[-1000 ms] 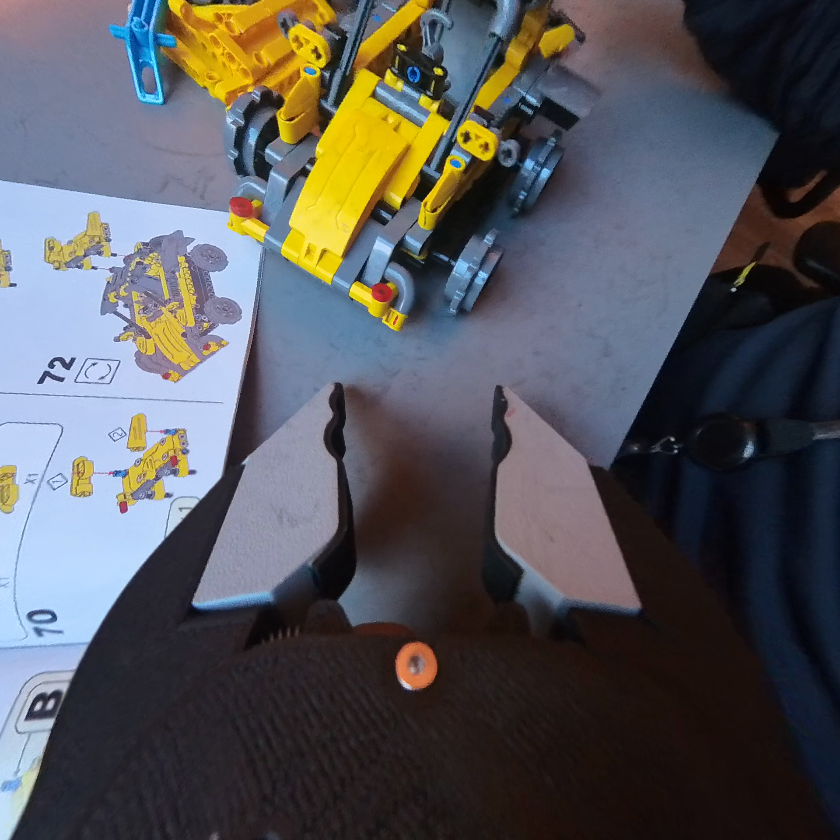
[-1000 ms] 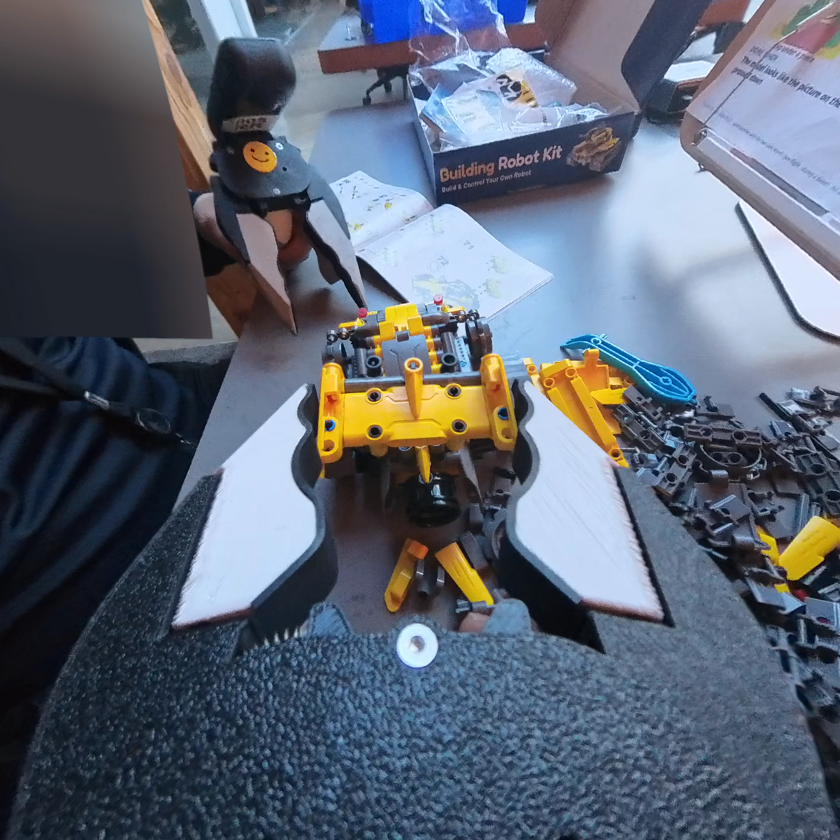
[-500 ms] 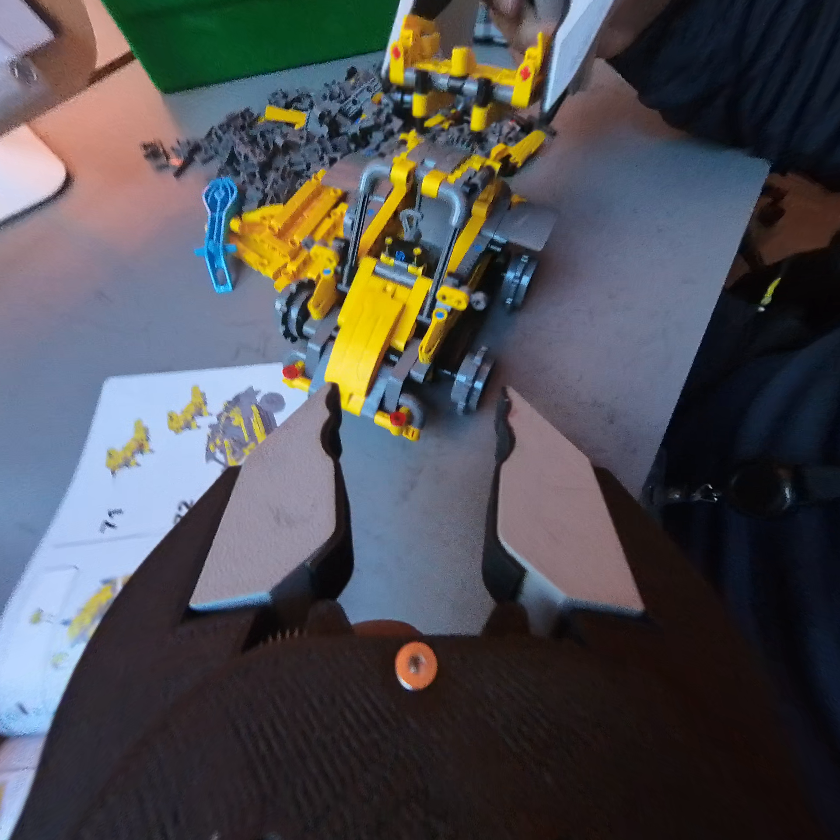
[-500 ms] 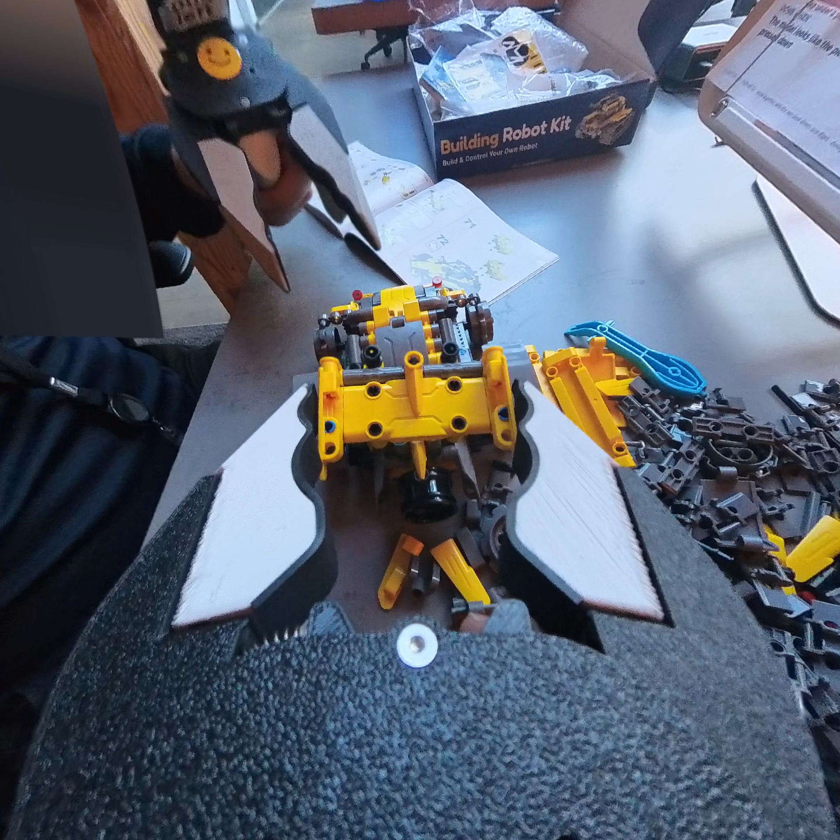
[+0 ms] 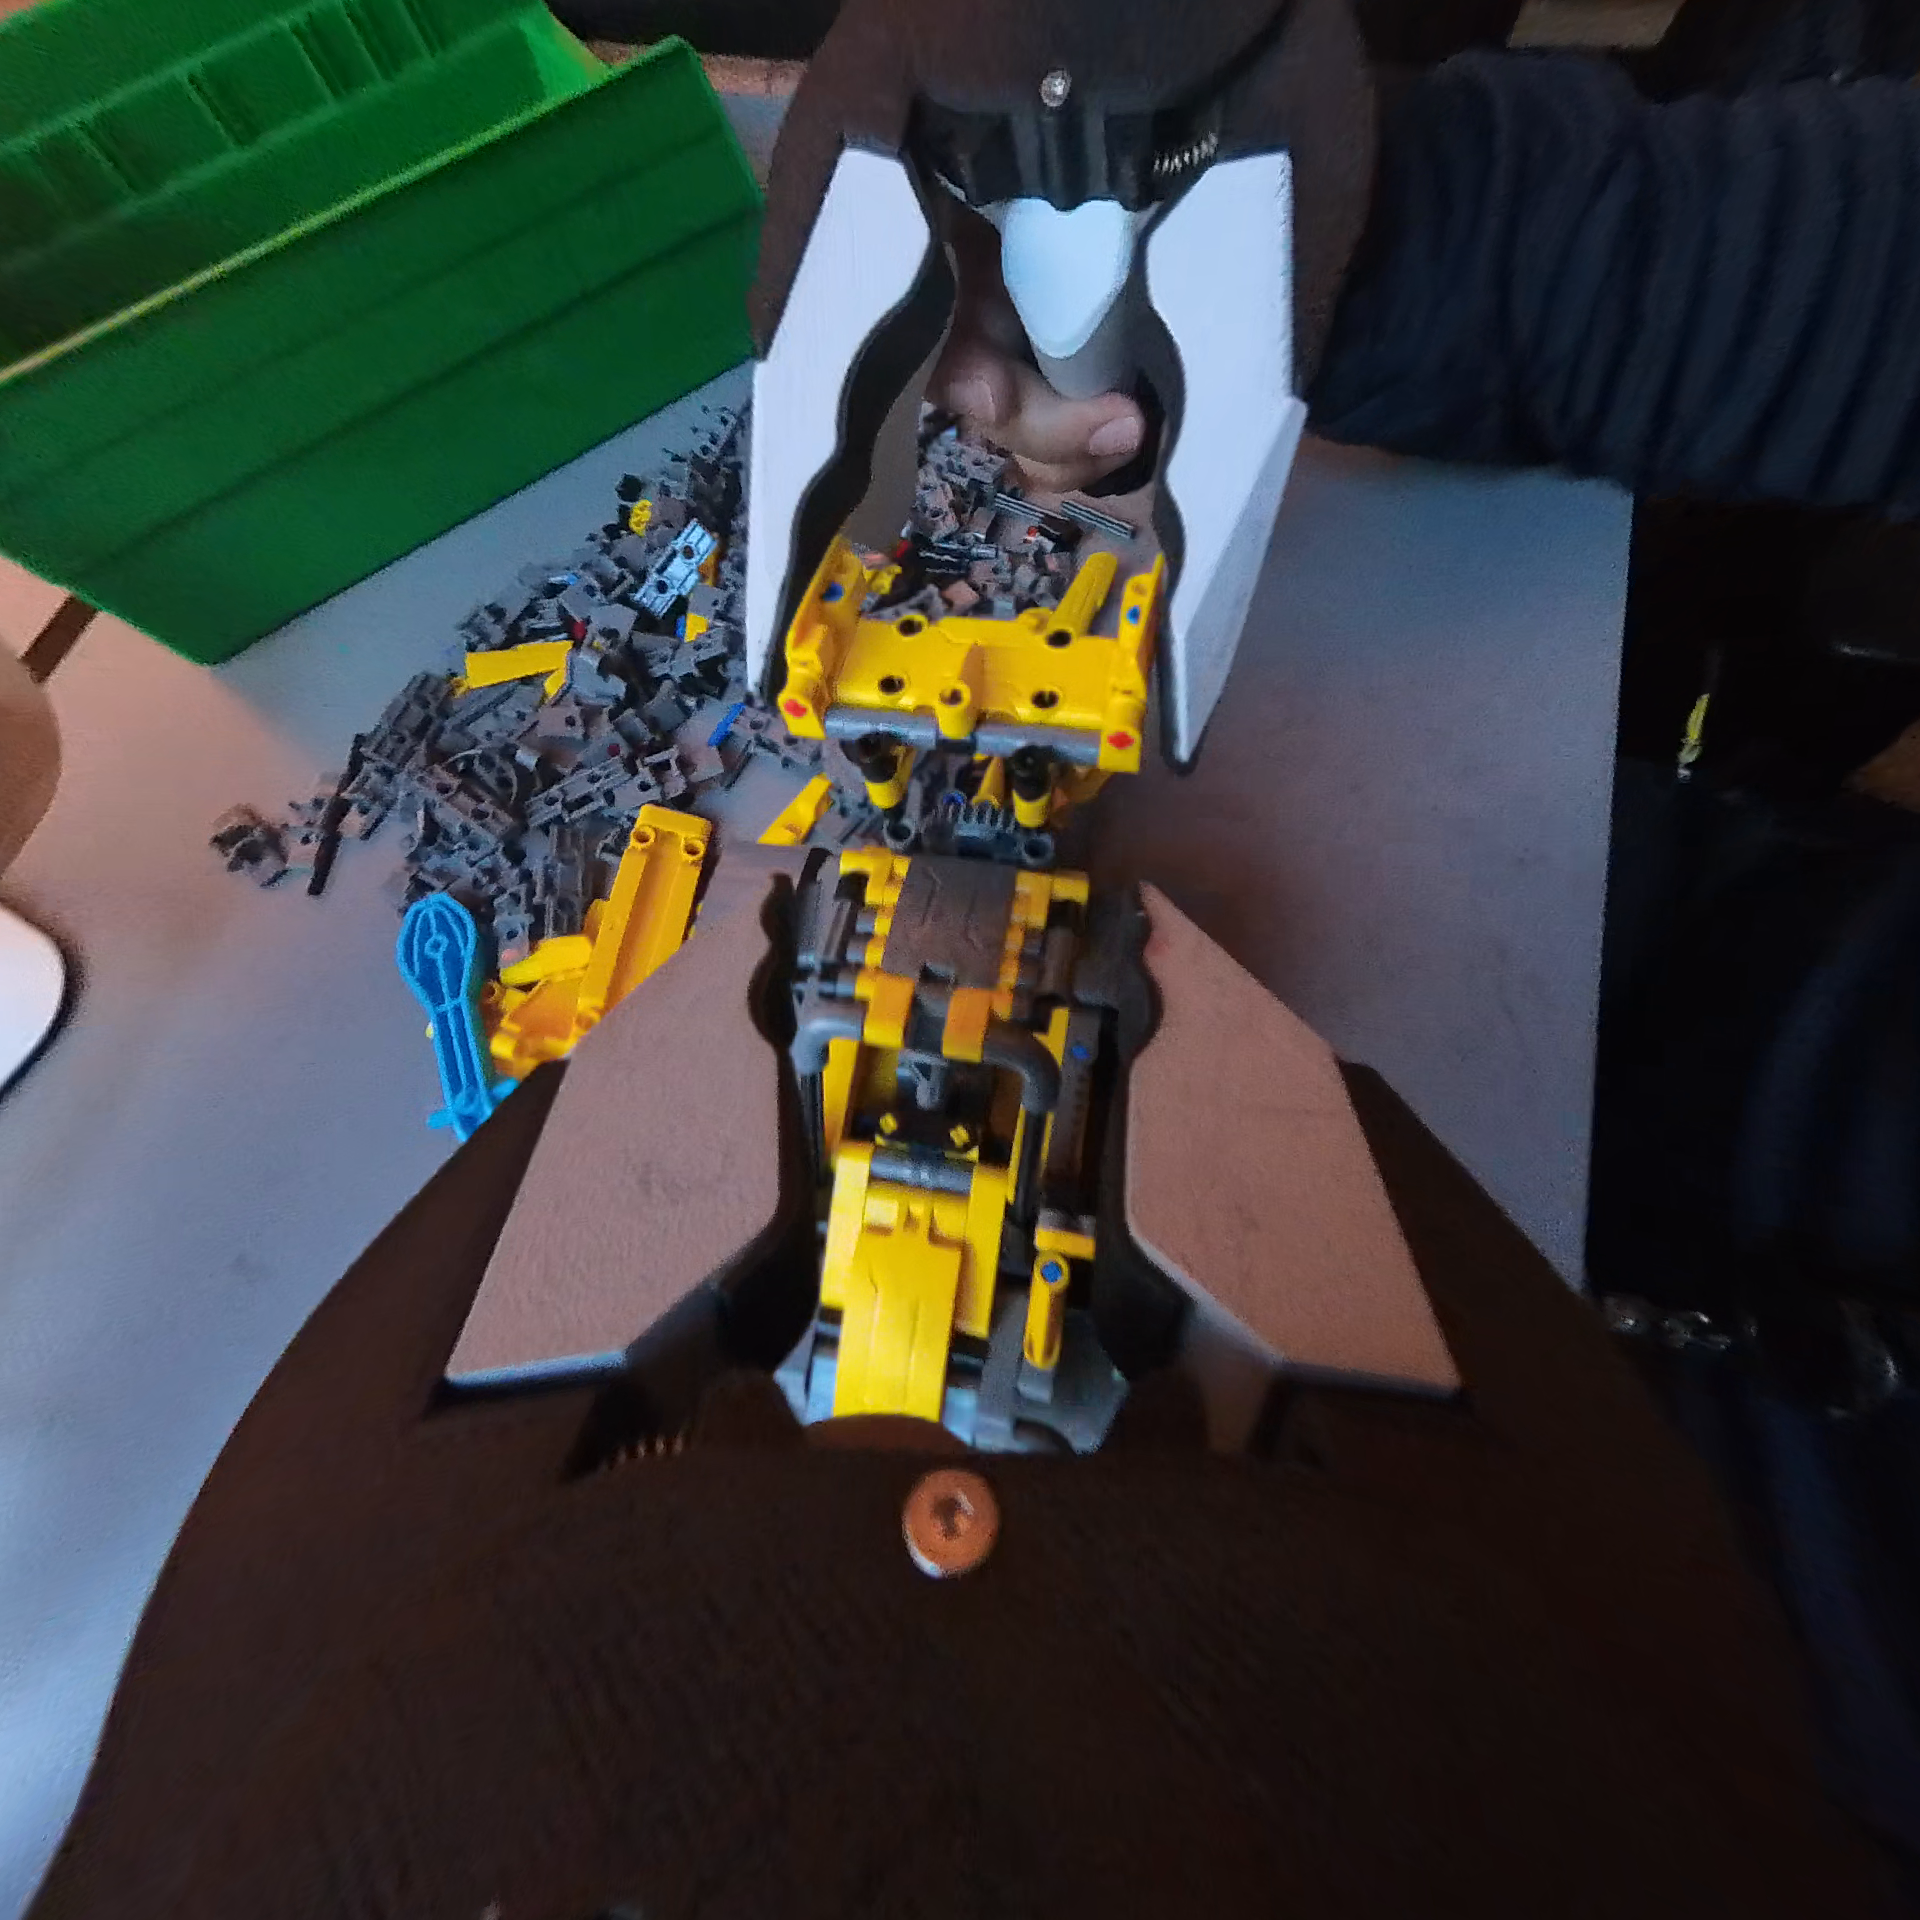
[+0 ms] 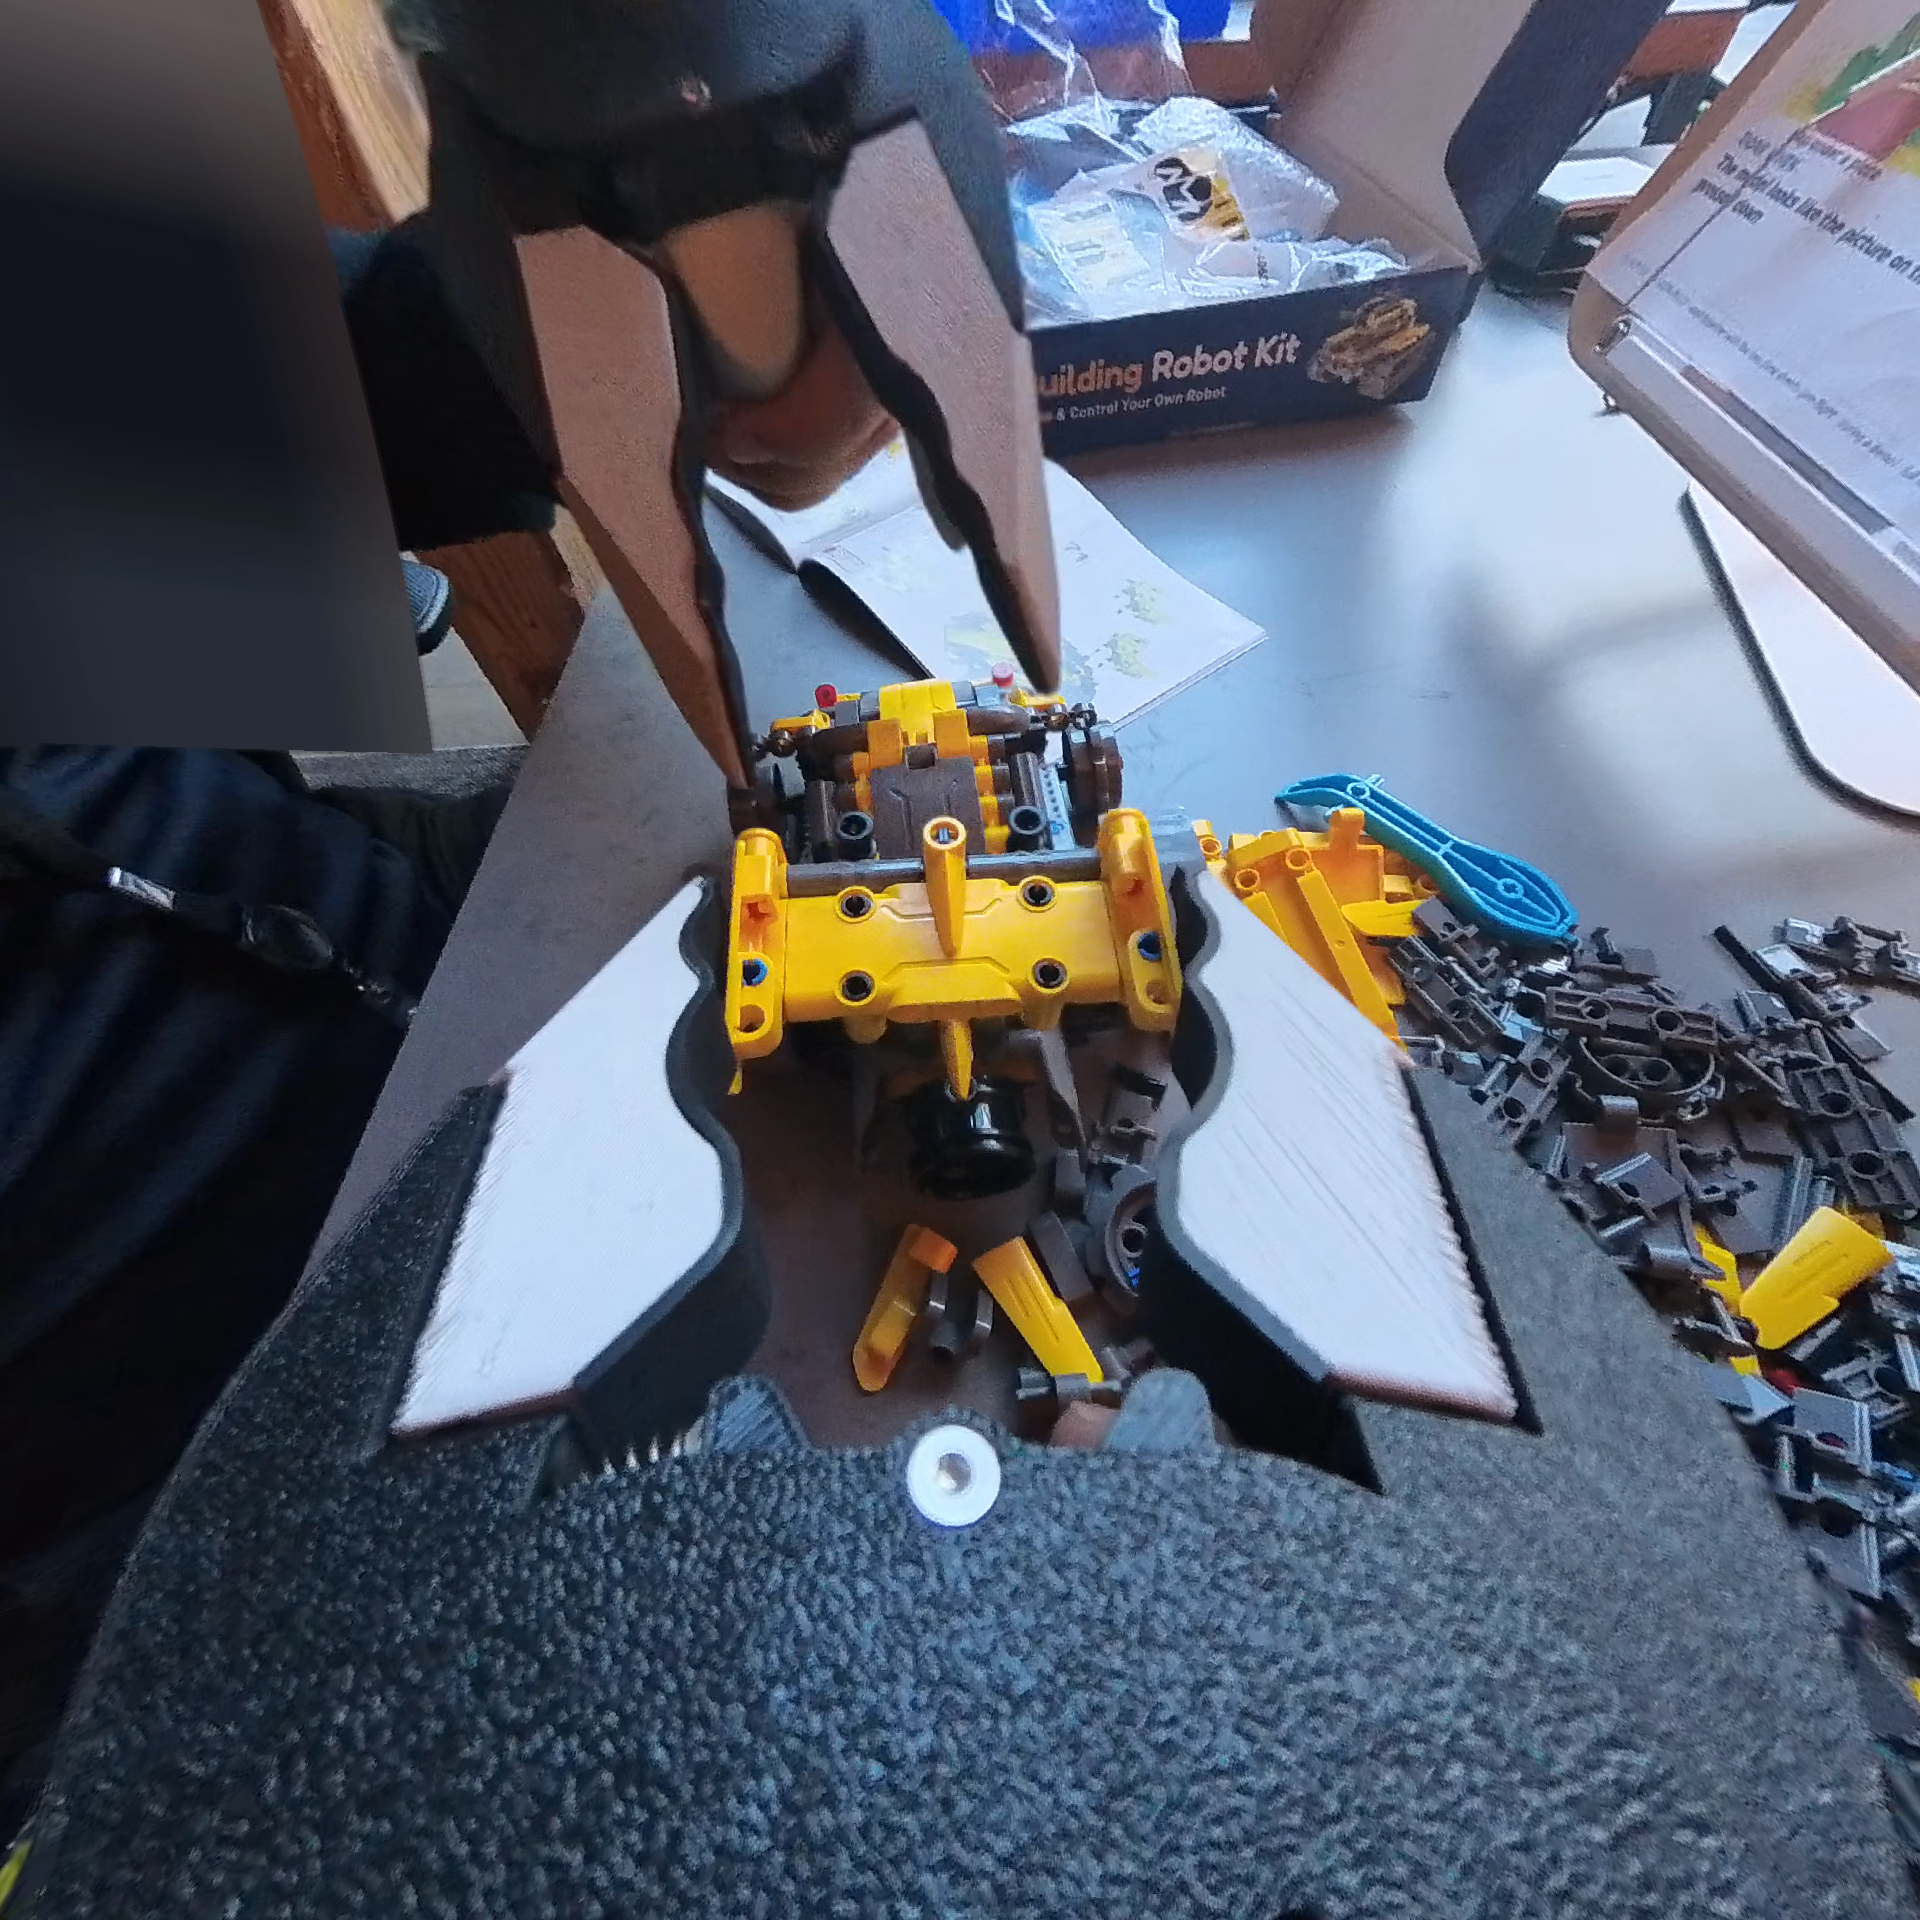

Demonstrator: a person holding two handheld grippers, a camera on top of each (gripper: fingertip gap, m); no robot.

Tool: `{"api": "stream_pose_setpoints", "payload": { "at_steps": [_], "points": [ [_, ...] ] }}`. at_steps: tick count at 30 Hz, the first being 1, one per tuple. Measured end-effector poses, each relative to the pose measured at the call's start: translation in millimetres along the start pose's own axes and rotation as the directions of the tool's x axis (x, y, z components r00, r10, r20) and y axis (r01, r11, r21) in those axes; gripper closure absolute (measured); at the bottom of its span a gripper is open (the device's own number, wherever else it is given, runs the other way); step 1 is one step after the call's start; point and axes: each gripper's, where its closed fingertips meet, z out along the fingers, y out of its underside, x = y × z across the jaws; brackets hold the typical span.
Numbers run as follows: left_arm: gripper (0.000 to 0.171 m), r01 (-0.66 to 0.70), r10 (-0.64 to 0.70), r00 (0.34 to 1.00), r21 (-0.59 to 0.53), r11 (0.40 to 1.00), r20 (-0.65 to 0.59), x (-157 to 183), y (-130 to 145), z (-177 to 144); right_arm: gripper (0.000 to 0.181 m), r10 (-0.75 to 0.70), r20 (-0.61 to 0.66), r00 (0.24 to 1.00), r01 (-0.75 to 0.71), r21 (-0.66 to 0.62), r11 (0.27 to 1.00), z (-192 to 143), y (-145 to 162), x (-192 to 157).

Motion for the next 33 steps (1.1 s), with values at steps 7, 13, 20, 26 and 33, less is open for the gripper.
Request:
{"api": "stream_pose_setpoints", "payload": {
  "at_steps": [7, 13, 20, 26, 33],
  "points": [
    [0.12, -0.028, 0.022, 0.997, -0.079, 0.996, -0.068, -2.4, 1.3, 27.8, 0.096, -0.015, -0.012, 1.0, 0.015, -0.01, 1.0, 1.1, 3.7, 0.5],
    [0.13, -0.074, 0.065, 0.994, -0.094, 0.993, -0.093, 1.5, -2.2, 38.4, 0.096, -0.033, -0.024, 0.999, 0.033, -0.001, 0.999, 1.8, 1.2, 0.3],
    [0.131, -0.048, 0.043, 0.993, -0.048, 0.998, -0.106, 0.2, -4.8, 36.2, 0.096, -0.006, -0.015, 1.0, 0.007, 0.051, 0.999, 2.1, -6.8, 1.1],
    [0.132, -0.006, 0.009, 0.999, 0.061, 0.998, -0.052, -10.2, -14.9, 23.7, 0.081, 0.033, -0.06, 0.998, -0.03, 0.044, 0.999, -16.5, 5.2, 16.0],
    [0.132, 0.087, -0.086, 0.996, 0.177, 0.98, -0.017, -19.8, -13.7, -17.1, 0.079, 0.074, 0.015, 0.997, -0.07, -0.171, 0.983, 5.1, 54.8, 6.8]
  ]
}}
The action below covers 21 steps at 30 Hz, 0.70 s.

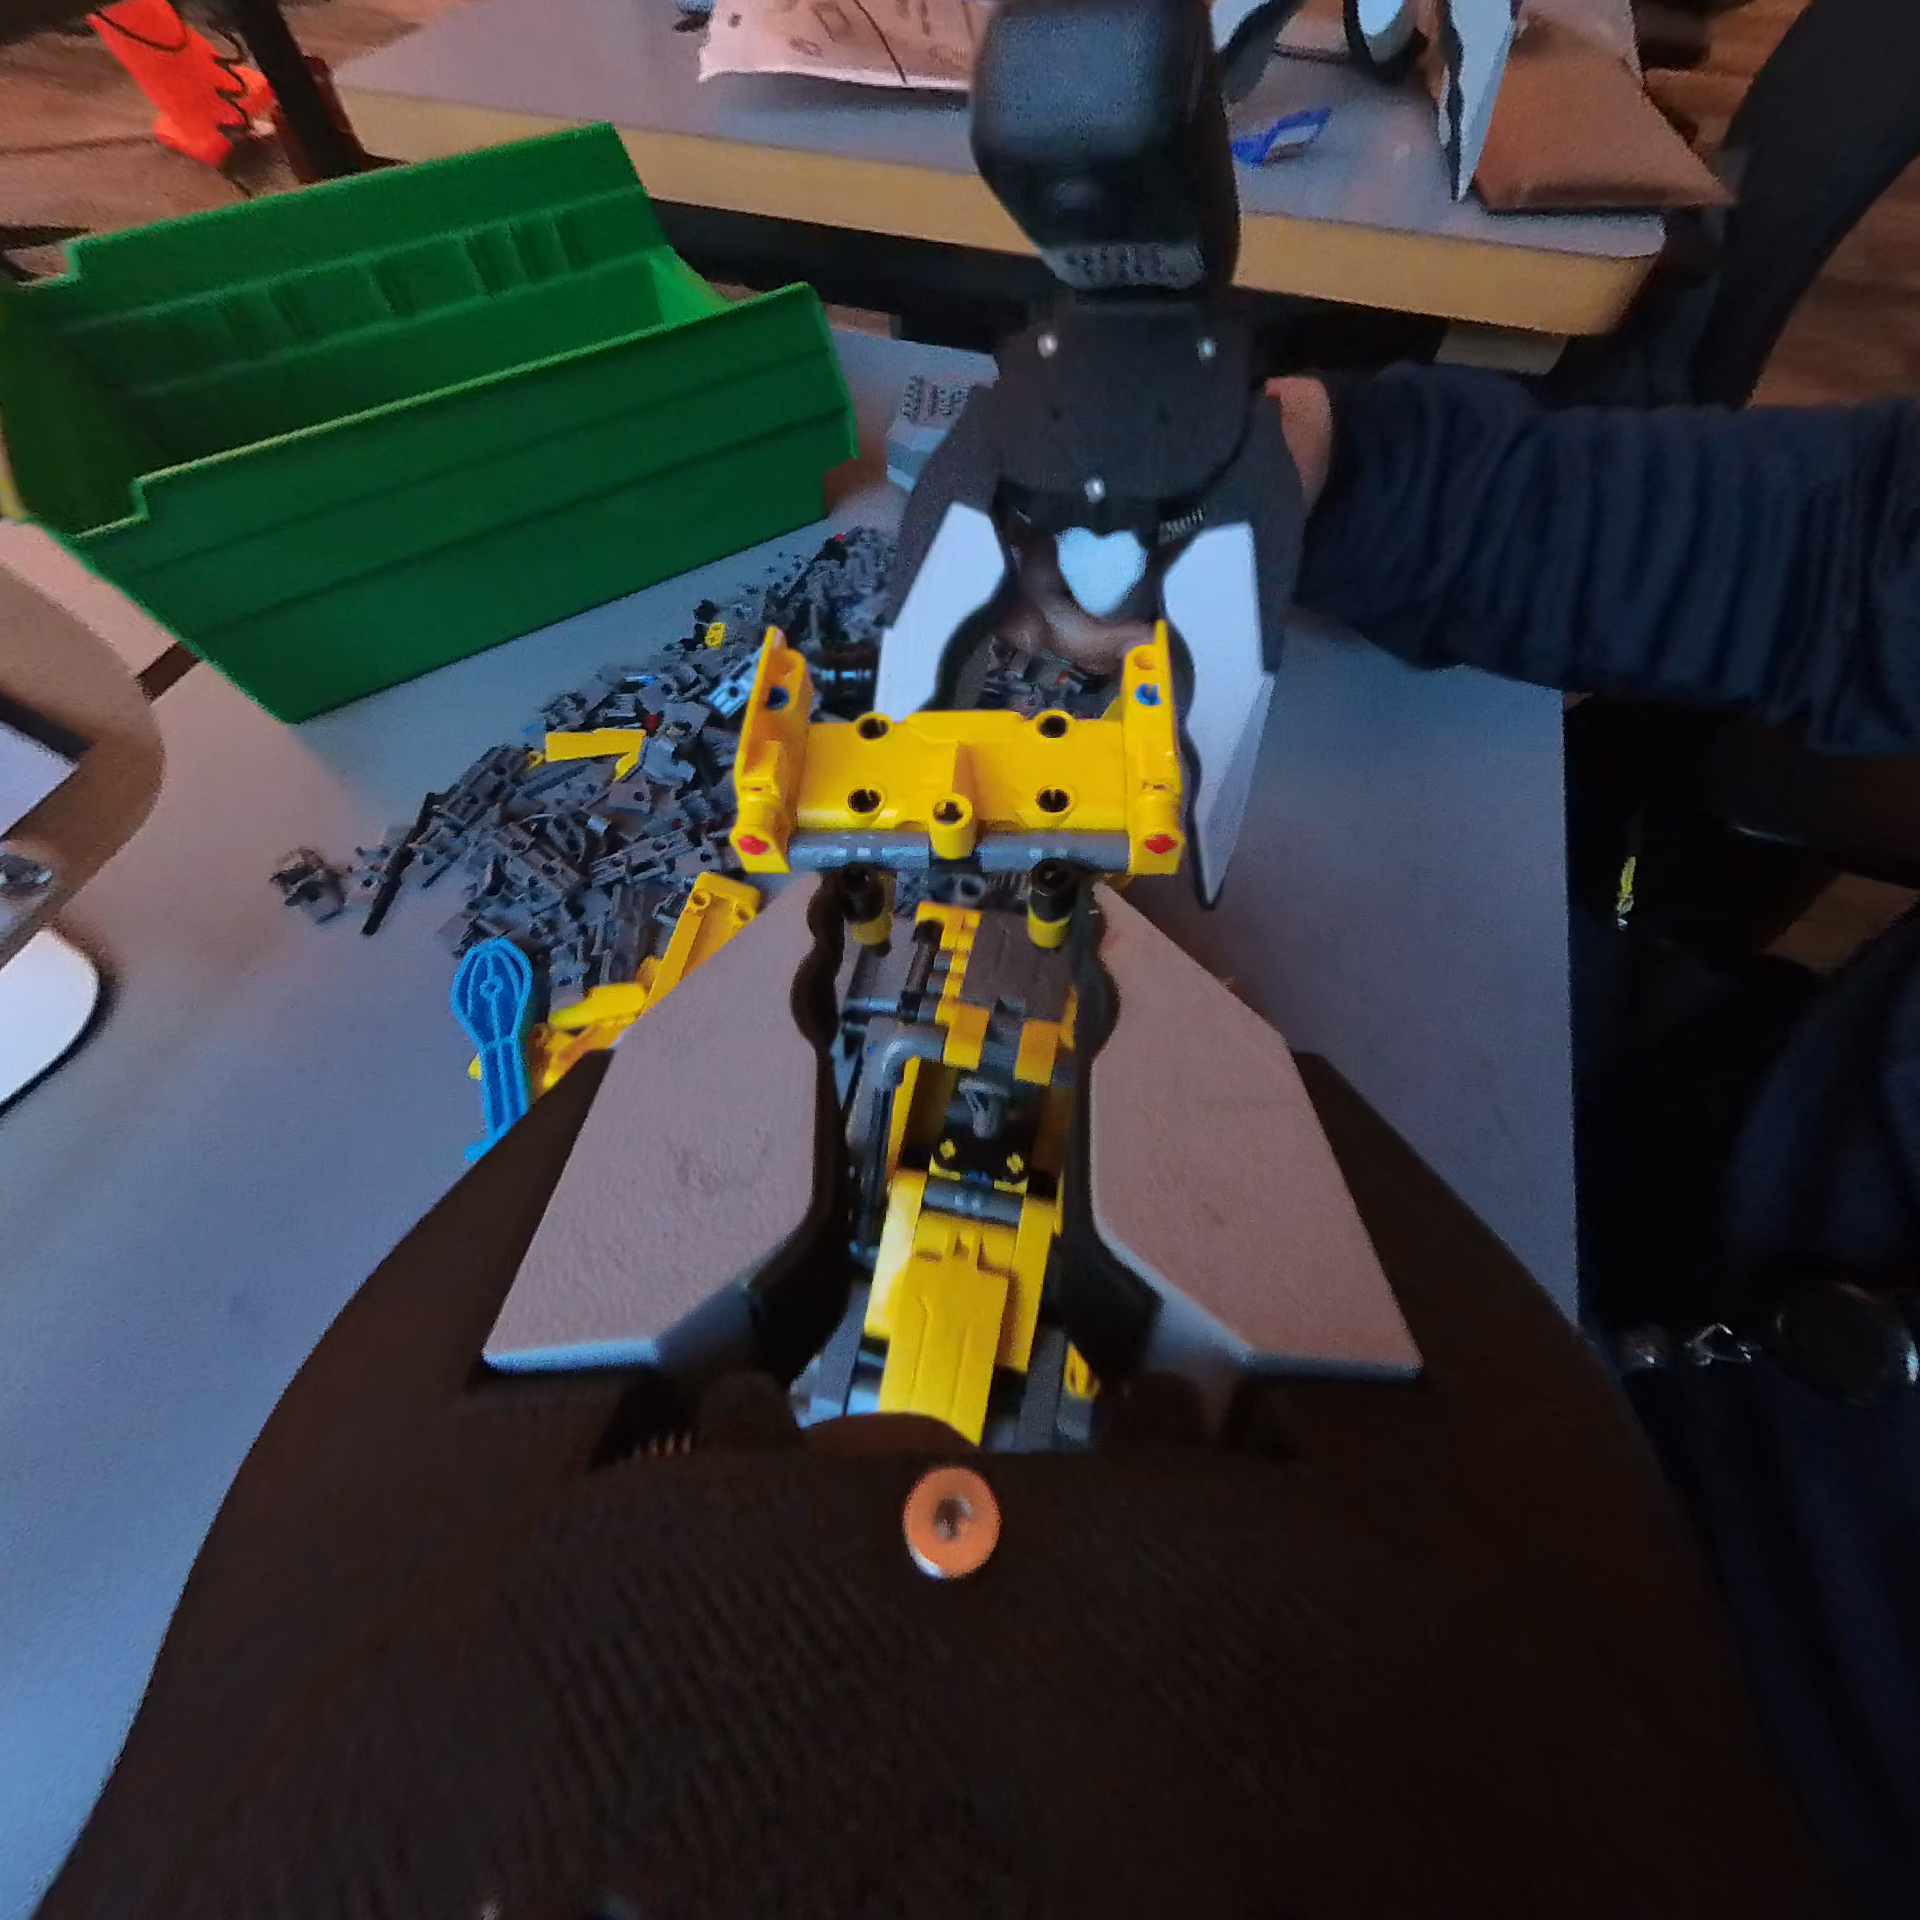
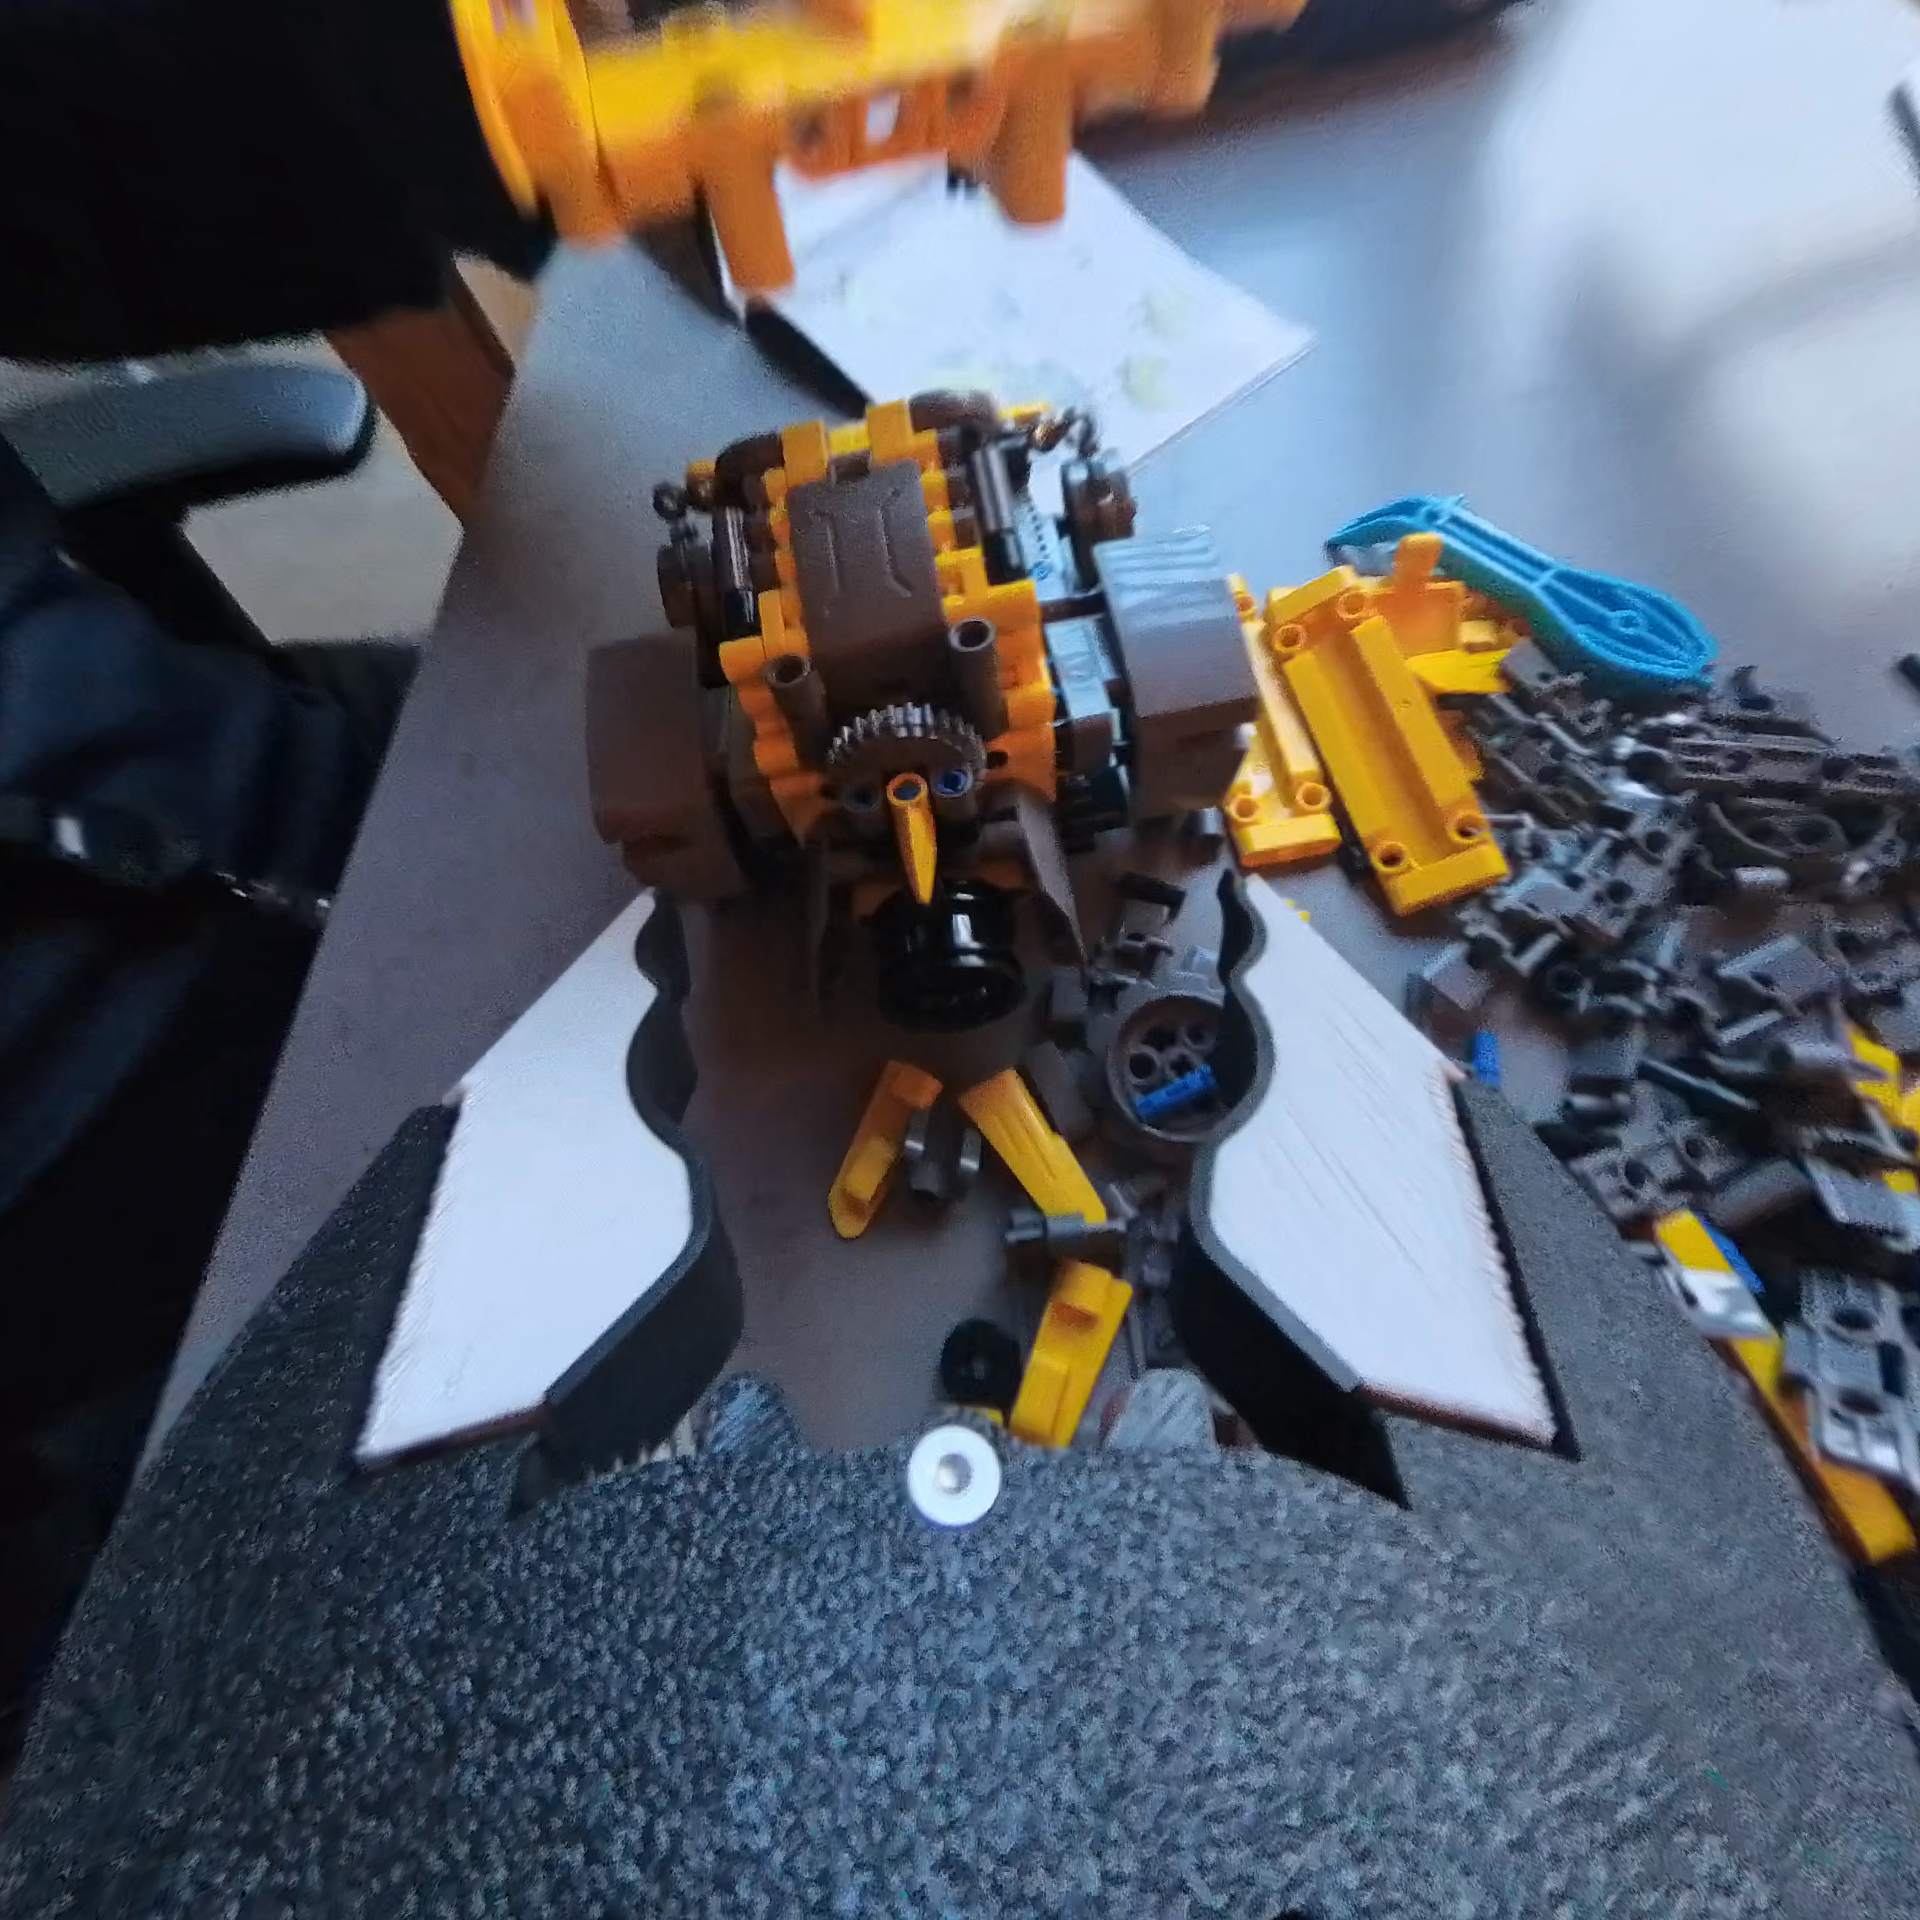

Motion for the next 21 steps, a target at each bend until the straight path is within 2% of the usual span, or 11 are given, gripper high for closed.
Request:
{"api": "stream_pose_setpoints", "payload": {
  "at_steps": [2, 3, 4, 12, 17, 21],
  "points": [
    [0.131, 0.016, -0.016, 1.0, 0.008, 1.0, 0.026, -1.3, 4.5, -13.1, 0.089, -0.035, -0.015, 0.999, 0.034, -0.067, 0.997, 16.1, 5.0, -1.3],
    [0.131, 0.027, -0.027, 0.999, 0.015, 1.0, 0.034, -0.9, 7.0, -19.3, 0.099, -0.042, 0.008, 0.999, 0.042, -0.094, 0.995, 22.2, 7.2, -5.9],
    [0.131, 0.041, -0.042, 0.999, 0.025, 0.999, 0.035, 0.4, 9.6, -24.8, 0.12, -0.044, 0.023, 0.999, 0.046, -0.112, 0.993, 26.2, 7.9, -10.2],
    [0.131, 0.077, -0.077, 0.996, 0.012, 0.997, 0.044, 8.0, 41.1, -53.4, 0.117, -0.145, 0.013, 0.989, 0.145, -0.172, 0.974, 31.1, 14.1, -46.6],
    [0.131, 0.093, -0.093, 0.995, 0.001, 0.996, 0.033, 13.2, 50.4, -61.7, 0.117, -0.201, 0.116, 0.973, 0.215, -0.12, 0.969, 26.5, 21.8, -77.5],
    [0.131, 0.084, -0.083, 0.996, -0.007, 0.996, 0.01, 24.2, 52.5, -57.6, 0.117, -0.187, 0.16, 0.969, 0.207, -0.115, 0.972, 22.8, 24.9, -81.4]
  ]
}}
